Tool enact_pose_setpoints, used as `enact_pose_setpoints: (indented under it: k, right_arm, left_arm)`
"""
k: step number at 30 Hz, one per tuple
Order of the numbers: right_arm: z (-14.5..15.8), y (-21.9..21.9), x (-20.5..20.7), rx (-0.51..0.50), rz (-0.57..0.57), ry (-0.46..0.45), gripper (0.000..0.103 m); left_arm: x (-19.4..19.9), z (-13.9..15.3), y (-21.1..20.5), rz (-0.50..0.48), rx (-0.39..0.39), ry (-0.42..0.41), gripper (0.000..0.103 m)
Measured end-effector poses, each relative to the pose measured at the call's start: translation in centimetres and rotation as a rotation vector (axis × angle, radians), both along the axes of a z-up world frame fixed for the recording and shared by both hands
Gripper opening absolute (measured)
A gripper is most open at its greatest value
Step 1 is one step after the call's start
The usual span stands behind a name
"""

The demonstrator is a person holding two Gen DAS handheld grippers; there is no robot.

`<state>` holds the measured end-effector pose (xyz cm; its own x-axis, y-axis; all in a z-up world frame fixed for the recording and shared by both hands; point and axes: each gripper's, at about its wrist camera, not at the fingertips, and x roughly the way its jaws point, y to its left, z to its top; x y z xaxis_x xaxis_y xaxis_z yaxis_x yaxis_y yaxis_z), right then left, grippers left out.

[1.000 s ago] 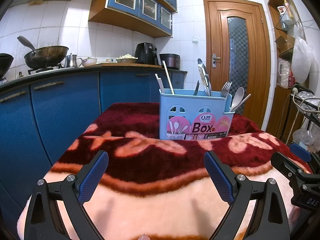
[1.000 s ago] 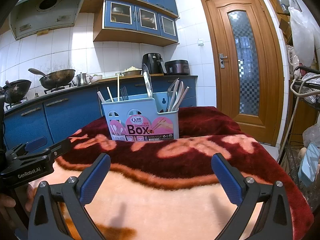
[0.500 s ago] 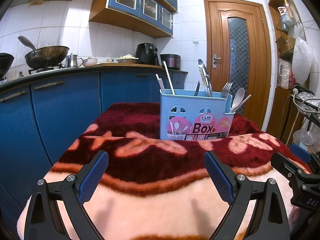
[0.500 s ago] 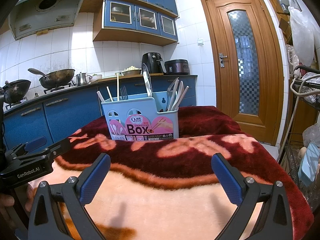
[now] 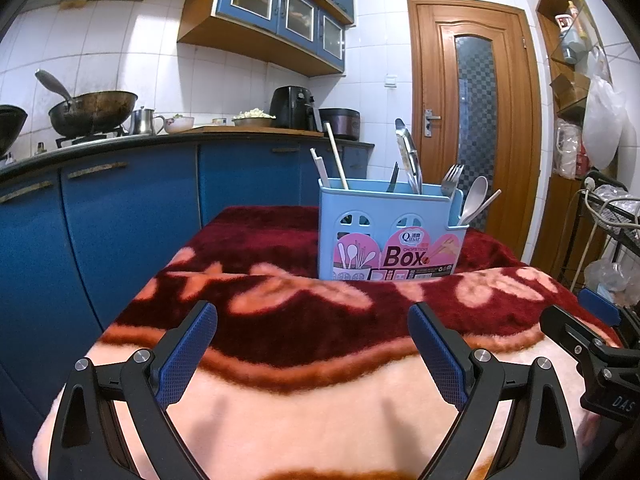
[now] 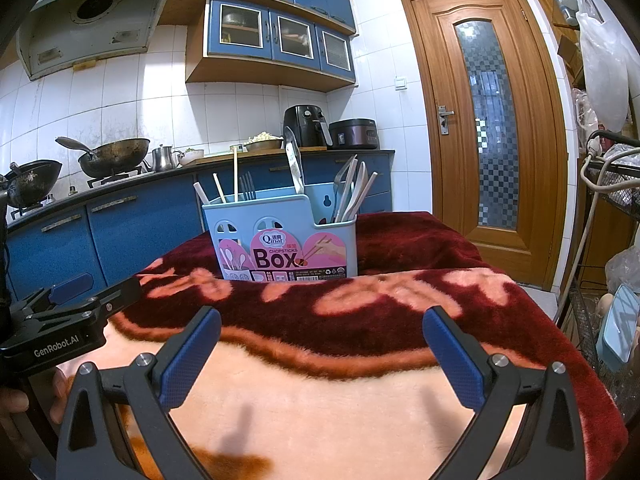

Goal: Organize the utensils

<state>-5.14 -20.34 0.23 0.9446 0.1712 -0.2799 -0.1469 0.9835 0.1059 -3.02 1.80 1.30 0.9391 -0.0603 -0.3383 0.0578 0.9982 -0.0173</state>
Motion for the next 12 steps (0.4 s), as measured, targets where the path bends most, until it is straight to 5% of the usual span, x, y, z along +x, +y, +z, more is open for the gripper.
enact_pose_setpoints:
  k: [12]
  right_arm:
    - [0.02, -0.03, 0.03, 0.0, 0.0, 0.001, 0.103]
  left_arm:
    - [0.01, -0.02, -0.02, 0.0, 0.0, 0.001, 0.096]
